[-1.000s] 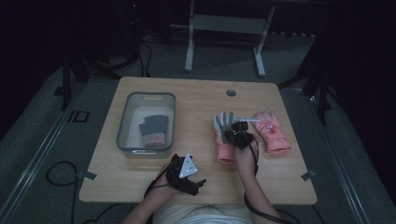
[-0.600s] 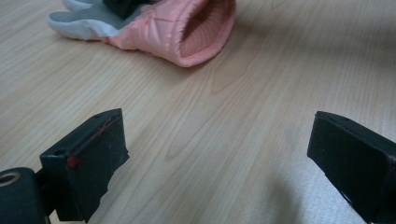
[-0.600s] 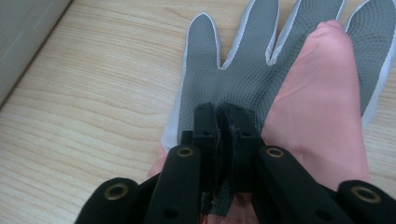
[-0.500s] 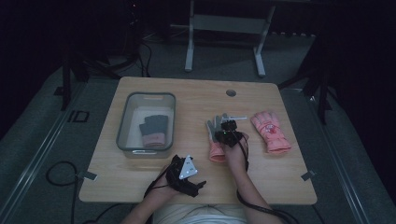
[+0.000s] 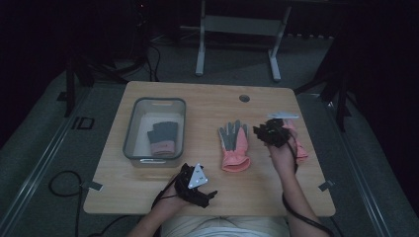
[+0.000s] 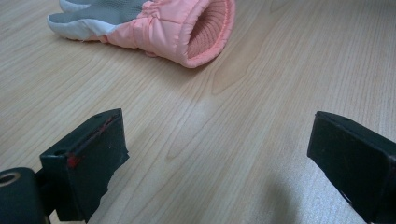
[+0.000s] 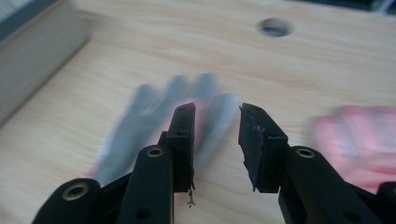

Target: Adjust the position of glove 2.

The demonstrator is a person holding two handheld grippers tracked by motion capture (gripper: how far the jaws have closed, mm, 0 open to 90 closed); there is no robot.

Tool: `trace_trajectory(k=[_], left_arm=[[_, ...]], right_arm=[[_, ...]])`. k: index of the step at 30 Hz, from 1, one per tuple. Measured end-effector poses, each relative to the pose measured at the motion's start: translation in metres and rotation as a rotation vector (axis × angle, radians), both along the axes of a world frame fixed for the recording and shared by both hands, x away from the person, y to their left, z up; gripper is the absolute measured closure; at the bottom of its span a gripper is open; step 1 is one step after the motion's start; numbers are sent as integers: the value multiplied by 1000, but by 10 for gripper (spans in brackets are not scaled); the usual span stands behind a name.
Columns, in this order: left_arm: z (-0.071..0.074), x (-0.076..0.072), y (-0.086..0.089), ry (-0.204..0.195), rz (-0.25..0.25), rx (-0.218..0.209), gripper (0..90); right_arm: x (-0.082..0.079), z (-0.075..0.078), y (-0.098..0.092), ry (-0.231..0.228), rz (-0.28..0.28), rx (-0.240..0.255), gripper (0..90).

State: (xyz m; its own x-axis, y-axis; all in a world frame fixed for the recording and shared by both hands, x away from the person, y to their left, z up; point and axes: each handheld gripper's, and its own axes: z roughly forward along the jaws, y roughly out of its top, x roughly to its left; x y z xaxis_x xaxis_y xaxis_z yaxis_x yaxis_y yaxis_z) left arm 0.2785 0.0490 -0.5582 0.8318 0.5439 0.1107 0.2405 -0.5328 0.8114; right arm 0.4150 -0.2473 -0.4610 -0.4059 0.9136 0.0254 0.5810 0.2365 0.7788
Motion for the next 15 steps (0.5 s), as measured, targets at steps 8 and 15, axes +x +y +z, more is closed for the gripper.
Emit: trace_trajectory(k=[8,15], left_arm=[[1,-1,-1,0,0,-3,42],[0,-1,-2,4,-4,-1,42]], right_arm=[[16,-1,-84,-17,-2,-24,643],[28,-14,-120,7,-16,-64,630]])
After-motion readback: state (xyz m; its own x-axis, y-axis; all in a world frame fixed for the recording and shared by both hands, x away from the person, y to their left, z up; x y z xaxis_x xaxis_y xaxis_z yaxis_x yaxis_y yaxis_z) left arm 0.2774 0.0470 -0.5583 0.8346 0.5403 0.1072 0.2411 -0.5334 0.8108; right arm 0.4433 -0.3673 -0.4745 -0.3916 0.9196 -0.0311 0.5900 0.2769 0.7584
